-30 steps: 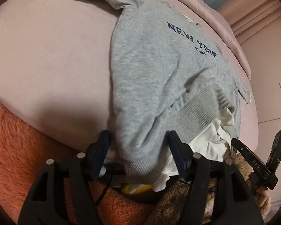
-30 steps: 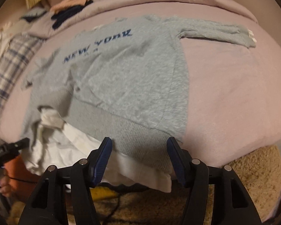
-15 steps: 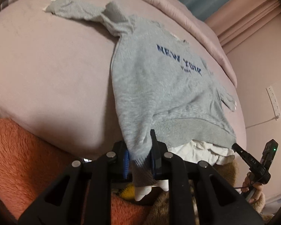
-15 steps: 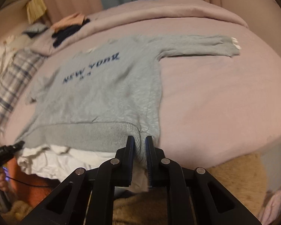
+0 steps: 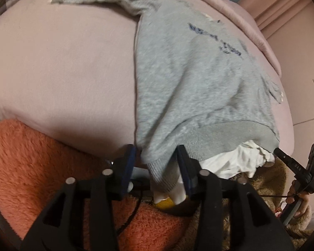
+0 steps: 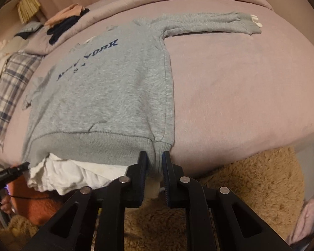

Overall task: Fold small clothes
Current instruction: 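Release the hem and move the right gripper to the white-trimmed cuff, then close the right gripper on the sleeve cuff and lift it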

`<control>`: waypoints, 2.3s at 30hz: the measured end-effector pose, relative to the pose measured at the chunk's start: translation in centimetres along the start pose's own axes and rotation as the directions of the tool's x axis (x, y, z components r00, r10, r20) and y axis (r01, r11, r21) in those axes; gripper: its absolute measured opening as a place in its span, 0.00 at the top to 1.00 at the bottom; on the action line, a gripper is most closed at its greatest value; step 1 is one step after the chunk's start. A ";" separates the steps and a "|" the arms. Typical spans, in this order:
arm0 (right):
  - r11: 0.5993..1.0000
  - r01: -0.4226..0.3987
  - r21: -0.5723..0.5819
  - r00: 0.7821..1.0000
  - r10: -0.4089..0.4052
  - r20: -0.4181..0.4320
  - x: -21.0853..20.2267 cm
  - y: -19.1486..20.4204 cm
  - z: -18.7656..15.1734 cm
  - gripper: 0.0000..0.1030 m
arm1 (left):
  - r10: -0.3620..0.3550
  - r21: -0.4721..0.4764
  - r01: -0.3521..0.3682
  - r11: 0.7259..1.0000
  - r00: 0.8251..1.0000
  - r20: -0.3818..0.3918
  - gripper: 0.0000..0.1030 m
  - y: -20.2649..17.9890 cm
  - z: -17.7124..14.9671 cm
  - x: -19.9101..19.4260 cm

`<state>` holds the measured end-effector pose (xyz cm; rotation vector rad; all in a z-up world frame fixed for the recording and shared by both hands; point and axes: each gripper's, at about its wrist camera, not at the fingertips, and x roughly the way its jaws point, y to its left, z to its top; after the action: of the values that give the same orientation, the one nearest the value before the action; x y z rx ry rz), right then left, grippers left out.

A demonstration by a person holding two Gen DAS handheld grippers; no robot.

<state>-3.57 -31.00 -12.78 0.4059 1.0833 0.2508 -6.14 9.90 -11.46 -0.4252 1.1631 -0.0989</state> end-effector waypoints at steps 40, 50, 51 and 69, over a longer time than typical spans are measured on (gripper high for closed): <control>0.873 0.147 0.465 0.918 -0.296 0.265 2.8 -14.7 23.0 0.22 | 0.010 0.025 -0.017 1.000 0.961 0.276 0.06 -14.1 16.5 4.1; 0.781 0.096 0.617 0.952 -0.254 0.174 5.8 -20.7 20.3 0.32 | 0.025 -0.002 -0.026 1.000 0.975 0.222 0.06 -14.2 17.1 6.1; 0.779 0.088 0.621 0.952 -0.250 0.179 5.7 -20.9 20.2 0.33 | 0.025 -0.005 -0.024 1.000 0.975 0.219 0.06 -14.2 17.1 6.2; 0.947 -0.152 0.283 0.826 -0.035 0.563 -2.7 -11.9 20.4 0.84 | 0.007 -0.023 -0.001 1.000 0.968 0.249 0.06 -15.5 17.1 5.6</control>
<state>13.41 -46.73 -7.57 0.7521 0.5190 -0.0013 13.75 -1.29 -4.97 -0.4415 0.9179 -0.0274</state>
